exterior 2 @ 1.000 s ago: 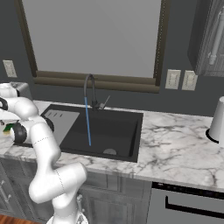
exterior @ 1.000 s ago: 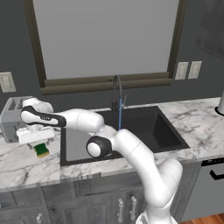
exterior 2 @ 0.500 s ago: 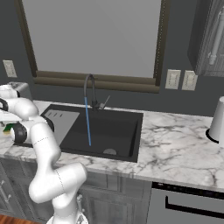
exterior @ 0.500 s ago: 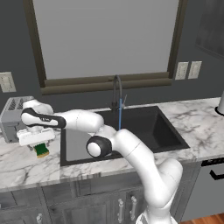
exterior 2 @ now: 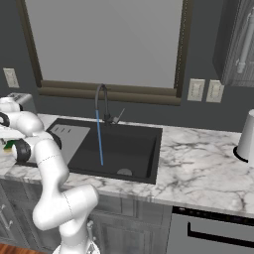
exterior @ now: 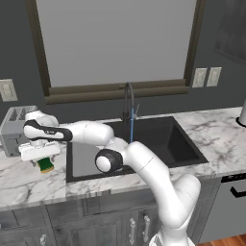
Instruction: Soak the sponge with water for a few seconds and then drop it inside the sink.
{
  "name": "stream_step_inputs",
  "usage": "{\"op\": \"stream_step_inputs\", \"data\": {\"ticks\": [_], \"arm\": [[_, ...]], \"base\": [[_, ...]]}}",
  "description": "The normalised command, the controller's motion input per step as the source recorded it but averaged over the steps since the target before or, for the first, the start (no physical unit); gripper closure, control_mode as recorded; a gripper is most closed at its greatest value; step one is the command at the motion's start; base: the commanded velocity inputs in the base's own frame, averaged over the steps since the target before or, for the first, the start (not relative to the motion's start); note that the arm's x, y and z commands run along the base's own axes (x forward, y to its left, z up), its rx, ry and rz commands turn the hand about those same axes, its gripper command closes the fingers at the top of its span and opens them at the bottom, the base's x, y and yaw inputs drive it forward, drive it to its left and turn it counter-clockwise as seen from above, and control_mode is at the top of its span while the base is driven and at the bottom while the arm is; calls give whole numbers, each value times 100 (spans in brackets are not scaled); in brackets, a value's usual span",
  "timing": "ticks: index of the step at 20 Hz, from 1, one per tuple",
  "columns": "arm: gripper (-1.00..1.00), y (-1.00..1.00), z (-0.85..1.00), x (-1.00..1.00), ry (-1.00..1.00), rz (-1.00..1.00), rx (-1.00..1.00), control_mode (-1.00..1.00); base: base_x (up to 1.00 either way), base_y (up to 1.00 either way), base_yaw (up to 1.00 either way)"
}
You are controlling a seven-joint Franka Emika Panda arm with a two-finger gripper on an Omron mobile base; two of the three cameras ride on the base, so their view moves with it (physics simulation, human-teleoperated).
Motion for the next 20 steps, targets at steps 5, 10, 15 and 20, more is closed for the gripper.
{"op": "stream_step_inputs", "data": {"ticks": [5,10,15,20], "arm": [[-100,0,-29,0,0,0,0,-100],[-100,0,-35,-1,0,0,0,-100],[-100,0,-45,-8,0,0,0,-100],[-100,0,-49,-5,0,0,0,-100]], "base": [[0,0,0],[0,0,0],[0,0,0],[0,0,0]]}}
